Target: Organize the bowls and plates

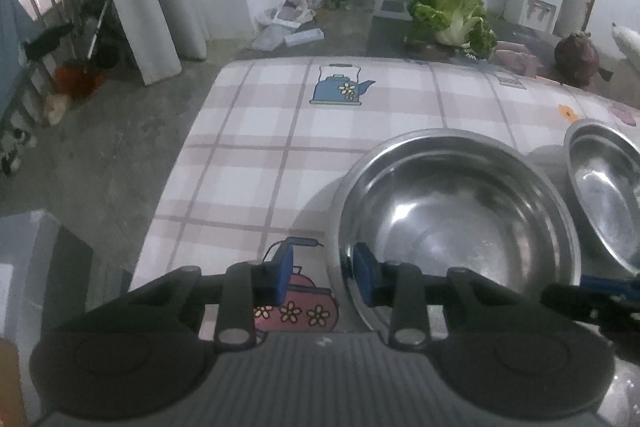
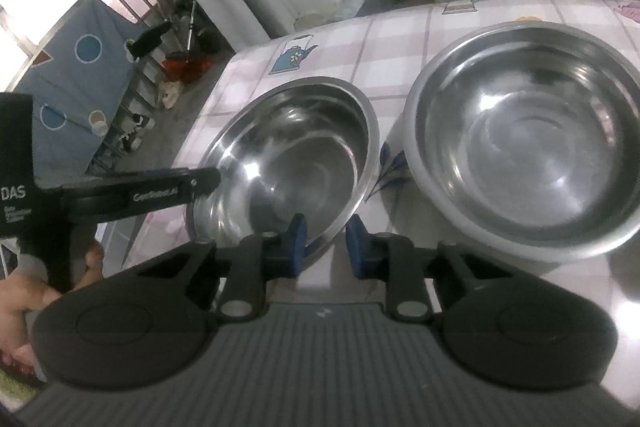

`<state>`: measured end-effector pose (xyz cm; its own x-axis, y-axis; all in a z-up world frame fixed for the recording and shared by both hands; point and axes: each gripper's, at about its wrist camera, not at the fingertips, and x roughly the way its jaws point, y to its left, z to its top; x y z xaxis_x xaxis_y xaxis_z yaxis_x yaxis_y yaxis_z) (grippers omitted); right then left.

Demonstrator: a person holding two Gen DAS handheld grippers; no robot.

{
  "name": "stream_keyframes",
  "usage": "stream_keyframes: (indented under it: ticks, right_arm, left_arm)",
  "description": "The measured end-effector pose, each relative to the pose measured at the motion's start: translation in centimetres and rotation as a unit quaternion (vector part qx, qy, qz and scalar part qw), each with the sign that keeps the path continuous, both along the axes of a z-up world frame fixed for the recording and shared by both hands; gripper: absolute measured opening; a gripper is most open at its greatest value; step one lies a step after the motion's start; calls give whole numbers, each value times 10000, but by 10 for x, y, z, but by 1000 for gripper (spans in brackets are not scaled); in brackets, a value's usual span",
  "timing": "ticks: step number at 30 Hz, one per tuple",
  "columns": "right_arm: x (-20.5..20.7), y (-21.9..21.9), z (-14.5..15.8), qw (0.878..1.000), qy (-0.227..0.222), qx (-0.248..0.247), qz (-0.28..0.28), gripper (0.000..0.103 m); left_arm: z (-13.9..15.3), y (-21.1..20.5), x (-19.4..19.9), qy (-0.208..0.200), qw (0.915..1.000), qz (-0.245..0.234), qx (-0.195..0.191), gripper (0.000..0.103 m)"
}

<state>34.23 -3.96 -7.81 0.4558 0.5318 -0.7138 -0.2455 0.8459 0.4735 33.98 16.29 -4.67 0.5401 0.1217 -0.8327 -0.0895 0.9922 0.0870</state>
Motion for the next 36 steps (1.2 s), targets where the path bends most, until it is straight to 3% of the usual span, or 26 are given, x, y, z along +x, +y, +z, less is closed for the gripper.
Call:
stream_keyframes:
  ticks: [2,6,10,21,36]
  right_arm:
    - [4,0,-2,10000,43,67,-33,19]
    - [11,-1,-8,9998,76,148,-107,18]
    - [16,-1,-13,9997,78,194,-154,17]
    - [13,0,-16,9995,-6,288,-140,16]
    - [7,1,3,9990,-180,404,-83,16]
  left_arm:
    - [-2,4,5,63,9998,99,-142,46]
    - [-7,5,15,143,9992,246,-290,46]
    - [-11,0,19,188,9991,222,-299,21]
    - [0,-6,11,101,9996,255,-46,20]
    - [23,-3,-5,-47,9992,404,-25,20]
